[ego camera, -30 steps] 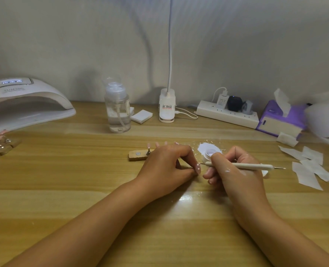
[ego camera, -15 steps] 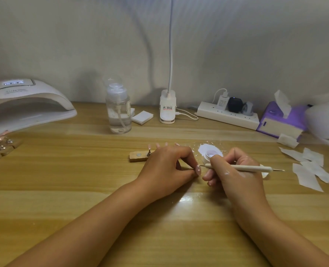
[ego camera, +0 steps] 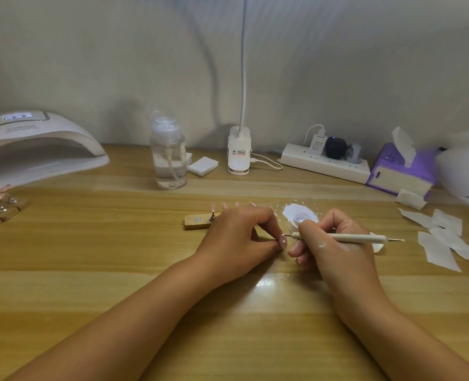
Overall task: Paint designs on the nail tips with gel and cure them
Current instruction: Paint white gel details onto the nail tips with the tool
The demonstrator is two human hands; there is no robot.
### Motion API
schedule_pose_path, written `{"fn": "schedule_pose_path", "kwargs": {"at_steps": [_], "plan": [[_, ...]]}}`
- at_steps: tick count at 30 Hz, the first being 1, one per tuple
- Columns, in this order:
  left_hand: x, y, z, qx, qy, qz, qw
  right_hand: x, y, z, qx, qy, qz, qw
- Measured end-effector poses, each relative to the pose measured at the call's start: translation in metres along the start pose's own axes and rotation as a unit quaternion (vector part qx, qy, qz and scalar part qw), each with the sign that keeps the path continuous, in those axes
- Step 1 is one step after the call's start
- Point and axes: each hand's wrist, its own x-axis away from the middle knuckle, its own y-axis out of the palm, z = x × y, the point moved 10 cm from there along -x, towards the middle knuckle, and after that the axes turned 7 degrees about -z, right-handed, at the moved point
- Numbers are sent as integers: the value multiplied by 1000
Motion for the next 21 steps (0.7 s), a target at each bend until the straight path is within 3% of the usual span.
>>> {"fn": "schedule_pose_path", "kwargs": {"at_steps": [21], "plan": [[0, 0, -2, 4, 7, 3, 1000, 1, 0, 1, 0, 8, 1, 1000]]}}
